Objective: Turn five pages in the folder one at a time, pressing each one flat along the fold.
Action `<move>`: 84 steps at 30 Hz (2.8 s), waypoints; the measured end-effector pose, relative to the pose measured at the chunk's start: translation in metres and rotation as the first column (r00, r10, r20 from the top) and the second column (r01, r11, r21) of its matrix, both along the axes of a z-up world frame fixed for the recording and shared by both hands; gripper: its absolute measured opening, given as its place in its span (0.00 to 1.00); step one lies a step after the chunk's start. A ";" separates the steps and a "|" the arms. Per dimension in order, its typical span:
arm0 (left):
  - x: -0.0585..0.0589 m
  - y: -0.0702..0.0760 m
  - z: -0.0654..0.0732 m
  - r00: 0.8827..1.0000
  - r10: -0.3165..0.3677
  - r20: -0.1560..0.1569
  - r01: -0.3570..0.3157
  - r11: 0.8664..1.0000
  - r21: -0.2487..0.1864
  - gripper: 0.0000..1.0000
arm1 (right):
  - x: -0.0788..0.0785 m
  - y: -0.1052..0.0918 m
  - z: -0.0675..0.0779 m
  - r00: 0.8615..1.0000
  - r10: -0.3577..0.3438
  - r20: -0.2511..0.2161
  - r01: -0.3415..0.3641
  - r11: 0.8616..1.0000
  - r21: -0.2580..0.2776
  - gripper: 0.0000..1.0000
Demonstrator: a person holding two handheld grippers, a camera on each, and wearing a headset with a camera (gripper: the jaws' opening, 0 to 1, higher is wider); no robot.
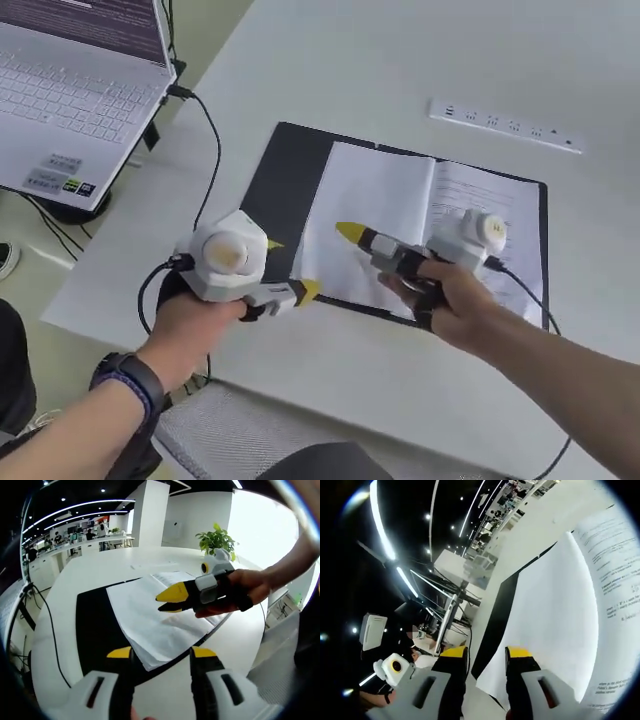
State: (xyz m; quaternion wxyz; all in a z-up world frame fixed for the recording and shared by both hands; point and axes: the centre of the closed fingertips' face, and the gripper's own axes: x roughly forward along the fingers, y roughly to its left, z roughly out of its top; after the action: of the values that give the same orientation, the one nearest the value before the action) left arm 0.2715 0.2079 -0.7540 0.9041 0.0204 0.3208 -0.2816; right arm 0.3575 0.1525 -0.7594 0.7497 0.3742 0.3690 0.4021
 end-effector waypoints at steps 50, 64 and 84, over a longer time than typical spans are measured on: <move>0.009 -0.003 -0.068 0.986 0.025 -0.165 0.005 0.983 0.183 0.00 | 0.047 -0.067 -0.007 0.995 -0.077 0.057 0.083 0.988 -0.129 0.07; 0.006 -0.005 -0.063 0.986 0.043 -0.163 -0.014 0.984 0.177 0.00 | 0.073 -0.073 -0.020 0.993 -0.114 0.036 0.117 0.989 -0.094 0.00; 0.009 -0.003 -0.065 0.984 0.051 -0.171 -0.019 0.983 0.180 0.00 | 0.151 -0.079 -0.050 0.968 -0.250 0.022 0.251 0.968 -0.022 0.00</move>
State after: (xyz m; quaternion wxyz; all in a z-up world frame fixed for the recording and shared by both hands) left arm 0.2808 0.2047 -0.8189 0.8718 0.0707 0.4231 -0.2365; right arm 0.5084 0.0732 -0.8096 0.8026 0.4046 0.3167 0.3030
